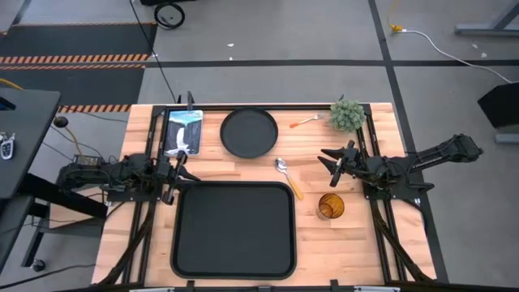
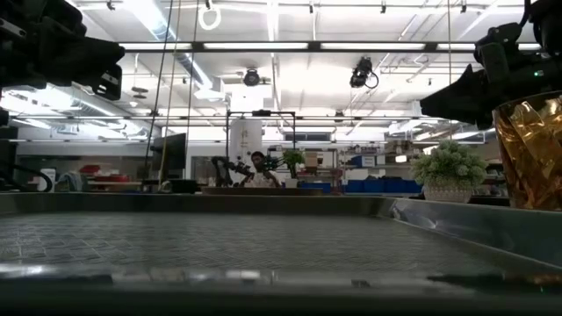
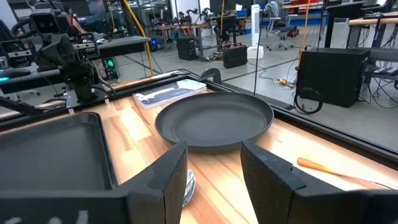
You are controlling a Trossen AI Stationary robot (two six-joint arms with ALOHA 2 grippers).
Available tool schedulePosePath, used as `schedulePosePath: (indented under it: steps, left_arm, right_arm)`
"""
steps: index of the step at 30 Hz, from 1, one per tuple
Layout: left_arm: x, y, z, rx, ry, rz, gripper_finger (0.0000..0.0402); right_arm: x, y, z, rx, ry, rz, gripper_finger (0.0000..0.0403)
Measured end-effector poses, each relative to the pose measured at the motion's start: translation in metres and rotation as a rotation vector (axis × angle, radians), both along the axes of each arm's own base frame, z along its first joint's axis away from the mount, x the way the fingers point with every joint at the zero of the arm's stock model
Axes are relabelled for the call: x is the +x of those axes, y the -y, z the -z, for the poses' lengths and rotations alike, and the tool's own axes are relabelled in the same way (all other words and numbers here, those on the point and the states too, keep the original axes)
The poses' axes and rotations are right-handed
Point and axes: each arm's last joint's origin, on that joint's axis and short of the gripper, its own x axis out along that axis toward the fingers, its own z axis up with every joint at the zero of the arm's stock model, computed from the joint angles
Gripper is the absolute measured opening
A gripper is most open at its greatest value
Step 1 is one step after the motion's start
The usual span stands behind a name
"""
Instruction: Pick and place plate/cup/fork/spoon on tray
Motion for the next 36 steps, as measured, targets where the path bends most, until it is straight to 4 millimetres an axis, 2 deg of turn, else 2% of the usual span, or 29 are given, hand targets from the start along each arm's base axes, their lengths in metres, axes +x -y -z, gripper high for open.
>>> schedulePosePath:
  steps: [29,33,36]
  left_arm:
    - [0.0,0.0,-0.0005,-0.009,0.003,0.001,0.0041]
    - [-0.0002,0.0007,-0.0017,-0.32,-0.039,0.042,0.0041]
    - [0.0001,-0.0025,-0.0028,-0.388,-0.017,-0.057,0.0041]
  right_arm:
    - [0.0,0.0,0.0,0.0,0.0,0.0,0.0157]
    - [0.0,0.0,0.0,0.0,0.0,0.0,0.0157]
    - [0.0,0.0,0.0,0.0,0.0,0.0,0.0157]
